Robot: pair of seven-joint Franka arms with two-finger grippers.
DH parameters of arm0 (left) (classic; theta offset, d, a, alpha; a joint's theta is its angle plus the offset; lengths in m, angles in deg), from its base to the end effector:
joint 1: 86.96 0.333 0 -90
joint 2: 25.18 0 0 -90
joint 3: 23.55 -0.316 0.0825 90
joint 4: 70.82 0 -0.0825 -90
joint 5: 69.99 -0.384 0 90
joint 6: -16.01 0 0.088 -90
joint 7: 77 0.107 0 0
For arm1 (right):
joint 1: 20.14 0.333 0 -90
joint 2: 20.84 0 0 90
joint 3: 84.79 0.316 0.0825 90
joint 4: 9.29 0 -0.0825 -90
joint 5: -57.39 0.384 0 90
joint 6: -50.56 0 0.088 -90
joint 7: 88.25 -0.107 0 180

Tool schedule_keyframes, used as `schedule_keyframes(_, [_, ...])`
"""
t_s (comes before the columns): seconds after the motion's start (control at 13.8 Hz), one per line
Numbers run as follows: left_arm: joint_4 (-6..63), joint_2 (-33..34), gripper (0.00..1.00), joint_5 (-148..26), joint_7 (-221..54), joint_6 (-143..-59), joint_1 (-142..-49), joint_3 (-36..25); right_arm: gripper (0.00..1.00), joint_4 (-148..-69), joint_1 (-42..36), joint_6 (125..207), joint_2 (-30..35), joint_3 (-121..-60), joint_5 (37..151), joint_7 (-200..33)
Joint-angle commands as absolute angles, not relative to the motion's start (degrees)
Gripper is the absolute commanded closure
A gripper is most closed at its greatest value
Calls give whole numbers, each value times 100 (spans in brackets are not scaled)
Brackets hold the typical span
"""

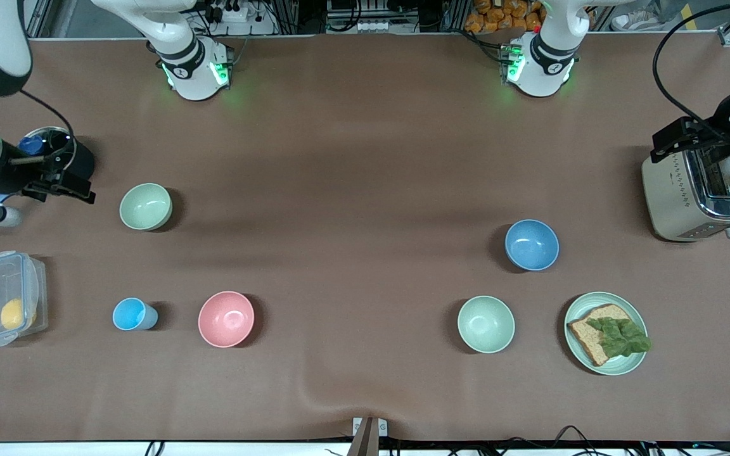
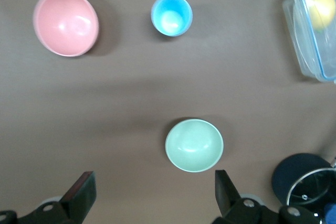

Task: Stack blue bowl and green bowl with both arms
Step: 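Reach the right gripper to the green bowl while the left gripper reaches the blue bowl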

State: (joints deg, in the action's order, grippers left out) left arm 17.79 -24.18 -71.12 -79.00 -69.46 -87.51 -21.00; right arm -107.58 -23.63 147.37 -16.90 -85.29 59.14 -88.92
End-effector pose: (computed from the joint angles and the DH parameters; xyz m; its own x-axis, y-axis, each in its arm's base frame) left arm 0.5508 -0.0274 0.6196 0.9973 -0.0176 -0.0715 -0.0191 -0.9996 -0.0215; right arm 0.5731 -0.0369 0.5271 0.9919 -0.0846 -0.0948 -0.0876 -0.9958 -0.0281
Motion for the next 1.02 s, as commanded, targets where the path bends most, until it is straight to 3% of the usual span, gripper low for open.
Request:
schedule_keyframes(0.0, [1750, -2184, 0, -7105, -7744, -6889, -8687, -2083, 0, -10905, -2716, 14716, -1549, -8487, 5862, -8536])
schedule_keyframes(0.29, [2065, -1719, 0, -7078, -7796, -7046, -8608, -2083, 0, -11299, -3190, 15135, -1346, -8479, 5871, -8010])
schedule_keyframes(0.65, [3322, -1648, 0, -7078, -7832, -8591, -8626, -2057, 0, -12528, -3596, 16751, -1302, -8487, 6213, -6831])
schedule_keyframes(0.94, [3833, -1165, 0, -7087, -7840, -9481, -8687, -2039, 0, -13145, -3710, 17886, -942, -8487, 6213, -6347])
